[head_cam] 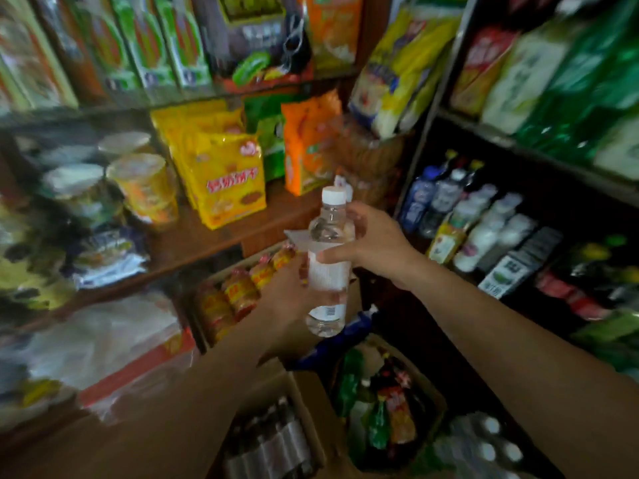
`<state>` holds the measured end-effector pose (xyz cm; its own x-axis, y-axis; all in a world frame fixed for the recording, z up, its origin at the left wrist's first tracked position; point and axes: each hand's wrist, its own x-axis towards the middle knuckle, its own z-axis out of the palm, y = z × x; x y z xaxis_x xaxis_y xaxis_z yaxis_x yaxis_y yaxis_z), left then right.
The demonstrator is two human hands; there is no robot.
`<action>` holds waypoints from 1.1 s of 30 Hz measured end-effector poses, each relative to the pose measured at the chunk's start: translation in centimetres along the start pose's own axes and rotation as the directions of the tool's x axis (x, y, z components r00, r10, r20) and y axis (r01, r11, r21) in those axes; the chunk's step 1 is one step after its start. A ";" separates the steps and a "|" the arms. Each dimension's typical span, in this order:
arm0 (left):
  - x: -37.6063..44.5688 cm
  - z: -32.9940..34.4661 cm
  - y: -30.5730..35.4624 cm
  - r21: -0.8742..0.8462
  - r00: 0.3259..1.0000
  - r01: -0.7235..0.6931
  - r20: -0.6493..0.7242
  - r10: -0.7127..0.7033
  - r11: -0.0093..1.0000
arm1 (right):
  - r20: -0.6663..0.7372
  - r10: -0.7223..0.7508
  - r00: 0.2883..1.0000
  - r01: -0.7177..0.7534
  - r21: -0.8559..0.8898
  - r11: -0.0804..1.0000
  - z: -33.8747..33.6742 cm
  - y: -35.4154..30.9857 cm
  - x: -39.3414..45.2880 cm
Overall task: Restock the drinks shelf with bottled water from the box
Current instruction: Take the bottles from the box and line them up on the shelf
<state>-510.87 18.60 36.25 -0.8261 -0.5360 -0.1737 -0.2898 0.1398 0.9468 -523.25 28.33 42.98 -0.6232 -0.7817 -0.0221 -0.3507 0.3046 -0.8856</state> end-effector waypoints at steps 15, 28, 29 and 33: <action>-4.5 23.7 25.7 0.002 0.811 -0.432 0.438 0.387 0.902 | -0.530 0.019 0.848 -0.059 -0.059 0.997 -33.7 -6.7 -21.0; -14.1 50.2 35.2 -0.149 0.584 -0.434 0.705 0.403 0.888 | -0.814 0.086 0.575 -0.182 -0.024 0.983 -50.9 -1.0 -43.2; -14.8 51.9 35.4 -0.154 0.568 -0.428 0.721 0.398 0.890 | -0.831 0.094 0.549 -0.198 -0.020 0.980 -51.6 -0.6 -44.7; -18.3 58.8 36.0 -0.182 0.521 -0.432 0.749 0.410 0.883 | -0.887 0.125 0.445 -0.260 0.005 0.966 -54.5 1.9 -50.9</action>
<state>-534.68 82.42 57.61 -0.9110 0.4014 0.0944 0.1890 0.2031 0.9607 -530.33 98.33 67.73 -0.9409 0.1729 0.2911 -0.1727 0.4944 -0.8519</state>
